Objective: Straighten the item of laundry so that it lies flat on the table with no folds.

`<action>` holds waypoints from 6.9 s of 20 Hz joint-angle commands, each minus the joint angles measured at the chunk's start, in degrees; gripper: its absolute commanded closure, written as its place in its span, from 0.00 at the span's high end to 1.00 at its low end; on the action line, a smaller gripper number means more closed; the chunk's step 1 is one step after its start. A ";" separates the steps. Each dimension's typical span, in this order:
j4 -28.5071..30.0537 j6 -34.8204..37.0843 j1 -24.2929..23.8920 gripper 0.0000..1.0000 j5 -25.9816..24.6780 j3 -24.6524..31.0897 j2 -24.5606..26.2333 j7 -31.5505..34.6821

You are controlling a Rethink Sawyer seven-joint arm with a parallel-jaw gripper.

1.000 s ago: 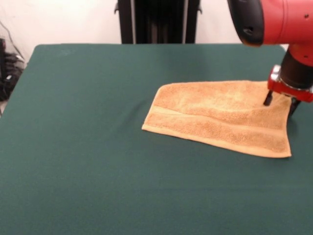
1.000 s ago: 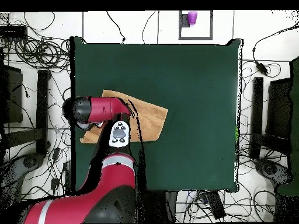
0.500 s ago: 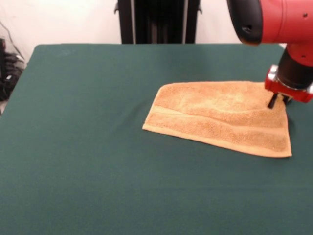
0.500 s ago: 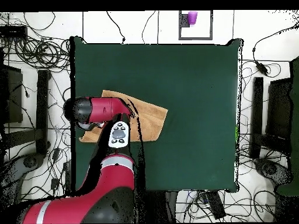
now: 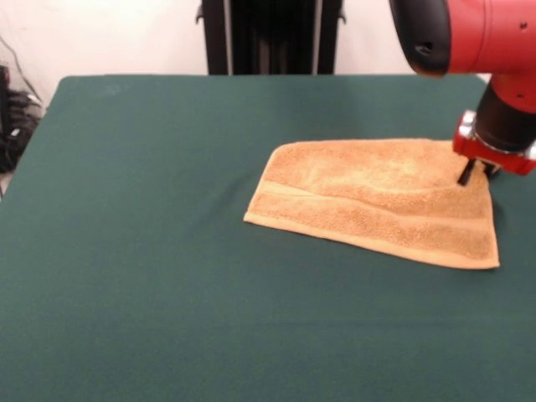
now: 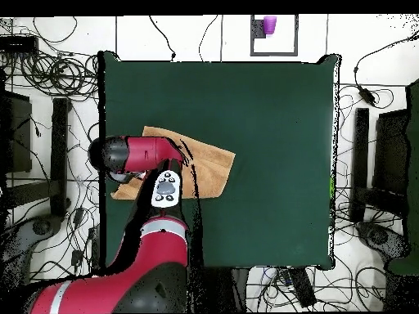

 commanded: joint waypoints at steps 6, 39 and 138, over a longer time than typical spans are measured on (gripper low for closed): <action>-0.72 -8.38 0.40 0.00 -3.40 -4.73 6.17 10.75; -10.98 -12.89 -2.56 0.00 -6.05 -17.79 11.48 9.55; 10.14 -15.75 -29.78 1.00 -34.53 12.21 -14.40 -12.71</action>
